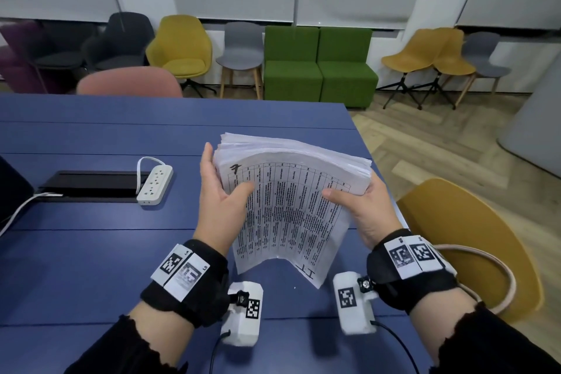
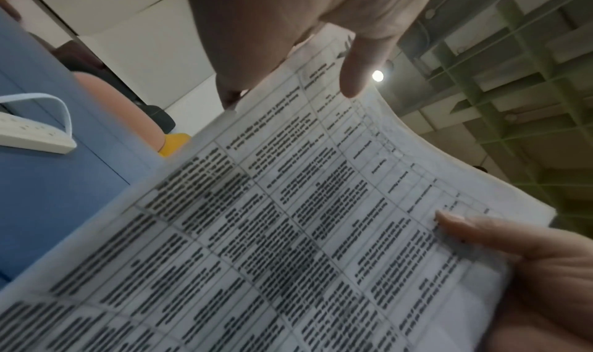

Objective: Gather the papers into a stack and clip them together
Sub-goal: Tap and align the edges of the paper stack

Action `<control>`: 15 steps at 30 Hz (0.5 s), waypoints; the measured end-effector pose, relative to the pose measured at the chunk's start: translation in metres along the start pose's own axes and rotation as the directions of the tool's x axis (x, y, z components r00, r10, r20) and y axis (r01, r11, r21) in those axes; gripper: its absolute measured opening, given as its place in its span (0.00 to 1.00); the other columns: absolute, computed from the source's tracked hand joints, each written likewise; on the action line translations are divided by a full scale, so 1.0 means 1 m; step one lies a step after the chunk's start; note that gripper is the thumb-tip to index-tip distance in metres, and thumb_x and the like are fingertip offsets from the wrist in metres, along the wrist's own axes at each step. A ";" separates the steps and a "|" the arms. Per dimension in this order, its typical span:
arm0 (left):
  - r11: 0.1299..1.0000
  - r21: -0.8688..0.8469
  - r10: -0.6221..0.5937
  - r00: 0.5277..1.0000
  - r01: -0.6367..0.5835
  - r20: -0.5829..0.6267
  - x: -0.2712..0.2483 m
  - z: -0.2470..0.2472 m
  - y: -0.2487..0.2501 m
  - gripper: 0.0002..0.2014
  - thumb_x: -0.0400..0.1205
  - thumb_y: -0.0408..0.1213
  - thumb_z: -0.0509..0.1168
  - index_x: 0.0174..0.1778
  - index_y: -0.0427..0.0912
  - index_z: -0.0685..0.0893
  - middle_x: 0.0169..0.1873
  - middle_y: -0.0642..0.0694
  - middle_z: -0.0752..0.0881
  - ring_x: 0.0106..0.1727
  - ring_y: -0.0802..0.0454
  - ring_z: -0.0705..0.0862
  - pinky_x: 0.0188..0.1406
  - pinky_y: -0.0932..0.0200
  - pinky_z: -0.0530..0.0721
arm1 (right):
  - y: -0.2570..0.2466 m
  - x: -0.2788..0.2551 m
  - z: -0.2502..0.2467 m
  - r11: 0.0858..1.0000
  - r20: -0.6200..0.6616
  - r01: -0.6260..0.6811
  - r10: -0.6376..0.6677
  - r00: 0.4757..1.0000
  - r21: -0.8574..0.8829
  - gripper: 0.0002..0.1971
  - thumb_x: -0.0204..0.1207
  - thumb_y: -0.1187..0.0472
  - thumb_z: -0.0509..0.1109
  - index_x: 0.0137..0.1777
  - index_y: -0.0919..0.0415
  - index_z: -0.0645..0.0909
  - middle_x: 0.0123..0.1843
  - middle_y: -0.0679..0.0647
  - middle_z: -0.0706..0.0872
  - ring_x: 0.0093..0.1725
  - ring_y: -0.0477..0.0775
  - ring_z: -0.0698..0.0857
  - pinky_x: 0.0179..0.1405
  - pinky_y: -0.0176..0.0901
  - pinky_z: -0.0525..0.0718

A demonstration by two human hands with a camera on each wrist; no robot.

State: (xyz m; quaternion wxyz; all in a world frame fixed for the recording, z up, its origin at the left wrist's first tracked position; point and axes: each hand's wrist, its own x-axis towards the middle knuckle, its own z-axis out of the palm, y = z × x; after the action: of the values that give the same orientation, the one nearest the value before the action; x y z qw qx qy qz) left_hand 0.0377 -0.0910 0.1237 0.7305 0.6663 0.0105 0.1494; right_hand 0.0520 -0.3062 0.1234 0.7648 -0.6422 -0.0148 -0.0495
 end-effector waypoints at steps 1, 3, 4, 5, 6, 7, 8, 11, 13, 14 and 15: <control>1.000 0.006 -0.002 1.000 0.002 0.008 -0.003 0.000 -0.002 0.43 0.79 0.25 0.65 0.85 0.54 0.51 0.76 0.52 0.74 0.72 0.56 0.78 0.75 0.46 0.74 | 0.000 0.000 0.000 1.000 0.000 -0.001 0.001 1.000 -0.004 0.33 0.54 0.72 0.79 0.64 0.68 0.77 0.59 0.69 0.87 0.60 0.69 0.85 0.60 0.60 0.84; 1.000 0.026 0.006 1.000 -0.006 0.029 -0.007 0.000 -0.006 0.44 0.75 0.31 0.65 0.85 0.55 0.52 0.77 0.50 0.73 0.75 0.56 0.76 0.77 0.43 0.72 | 0.001 0.001 0.000 1.000 -0.001 -0.003 0.003 1.000 -0.017 0.33 0.55 0.73 0.79 0.64 0.67 0.78 0.59 0.68 0.87 0.60 0.68 0.86 0.61 0.61 0.84; 1.000 0.030 0.005 0.999 -0.006 0.031 -0.008 0.000 -0.007 0.44 0.75 0.33 0.65 0.85 0.55 0.52 0.78 0.51 0.72 0.76 0.58 0.74 0.78 0.43 0.71 | 0.001 0.001 0.000 1.000 -0.001 -0.002 0.002 1.000 -0.019 0.33 0.55 0.74 0.80 0.64 0.67 0.78 0.58 0.68 0.87 0.60 0.68 0.86 0.61 0.62 0.84; 0.999 0.036 0.002 0.999 -0.003 0.032 -0.009 0.000 -0.008 0.44 0.75 0.35 0.65 0.85 0.57 0.51 0.79 0.53 0.71 0.77 0.59 0.73 0.79 0.44 0.70 | 0.002 0.001 0.000 1.000 -0.004 -0.002 0.002 1.000 -0.017 0.32 0.56 0.76 0.80 0.64 0.67 0.78 0.59 0.69 0.87 0.60 0.68 0.86 0.61 0.63 0.83; 0.999 0.046 0.004 0.999 -0.006 0.037 -0.010 0.000 -0.009 0.44 0.75 0.37 0.65 0.85 0.60 0.50 0.80 0.54 0.69 0.78 0.59 0.71 0.79 0.43 0.68 | 0.003 0.001 0.000 1.000 -0.005 -0.002 0.002 1.000 -0.015 0.31 0.58 0.77 0.79 0.64 0.68 0.77 0.59 0.69 0.87 0.60 0.69 0.85 0.62 0.64 0.83; 0.998 0.064 0.012 0.999 -0.015 0.042 -0.010 0.000 -0.009 0.44 0.75 0.40 0.66 0.84 0.62 0.50 0.81 0.55 0.68 0.80 0.59 0.69 0.80 0.43 0.67 | 0.003 0.001 0.000 1.000 -0.006 -0.002 0.002 1.000 -0.018 0.31 0.58 0.78 0.79 0.63 0.68 0.78 0.59 0.69 0.87 0.60 0.69 0.85 0.62 0.64 0.83; 0.996 0.088 0.025 0.999 -0.029 0.046 -0.011 -0.001 -0.010 0.43 0.75 0.43 0.65 0.83 0.64 0.49 0.82 0.56 0.66 0.81 0.58 0.66 0.81 0.43 0.65 | 0.003 0.001 0.001 1.000 -0.008 -0.002 0.002 1.000 -0.023 0.31 0.58 0.77 0.79 0.63 0.67 0.78 0.58 0.69 0.87 0.60 0.69 0.86 0.61 0.64 0.83; 0.987 0.146 0.063 0.997 -0.070 0.047 -0.012 0.000 -0.012 0.40 0.78 0.47 0.62 0.84 0.63 0.48 0.84 0.57 0.61 0.84 0.60 0.59 0.84 0.44 0.59 | 0.003 0.002 0.002 0.999 -0.024 0.001 -0.002 1.000 -0.036 0.27 0.61 0.81 0.77 0.61 0.66 0.79 0.58 0.69 0.87 0.59 0.69 0.86 0.61 0.64 0.83; 0.974 0.192 0.113 0.993 -0.117 0.031 -0.014 0.003 -0.010 0.34 0.84 0.43 0.60 0.84 0.59 0.53 0.85 0.57 0.57 0.84 0.64 0.56 0.85 0.52 0.56 | 0.002 0.002 0.002 0.999 -0.027 -0.003 0.002 1.000 -0.040 0.25 0.62 0.83 0.75 0.59 0.66 0.81 0.56 0.69 0.87 0.55 0.66 0.87 0.61 0.62 0.83; 0.963 0.220 0.158 0.987 -0.157 0.013 -0.015 0.004 -0.008 0.29 0.86 0.38 0.59 0.82 0.58 0.60 0.84 0.58 0.56 0.83 0.66 0.55 0.83 0.60 0.56 | 0.002 0.002 0.002 0.999 -0.027 -0.005 0.003 1.000 -0.041 0.24 0.63 0.83 0.74 0.58 0.67 0.81 0.55 0.69 0.88 0.54 0.64 0.87 0.61 0.62 0.84; 0.948 0.246 0.212 0.977 -0.204 -0.008 -0.017 0.004 -0.006 0.24 0.87 0.33 0.59 0.77 0.58 0.68 0.84 0.58 0.56 0.82 0.69 0.56 0.80 0.69 0.57 | 0.001 0.002 0.001 0.999 -0.027 -0.006 0.005 1.000 -0.045 0.23 0.63 0.83 0.74 0.58 0.68 0.81 0.53 0.68 0.88 0.52 0.63 0.87 0.60 0.61 0.84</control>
State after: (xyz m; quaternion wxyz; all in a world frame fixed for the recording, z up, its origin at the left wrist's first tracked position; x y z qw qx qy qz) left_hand 0.0238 -0.0995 0.1154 0.6230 0.7457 -0.0291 0.2345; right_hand 0.0541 -0.3048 0.1224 0.7503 -0.6587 -0.0018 -0.0564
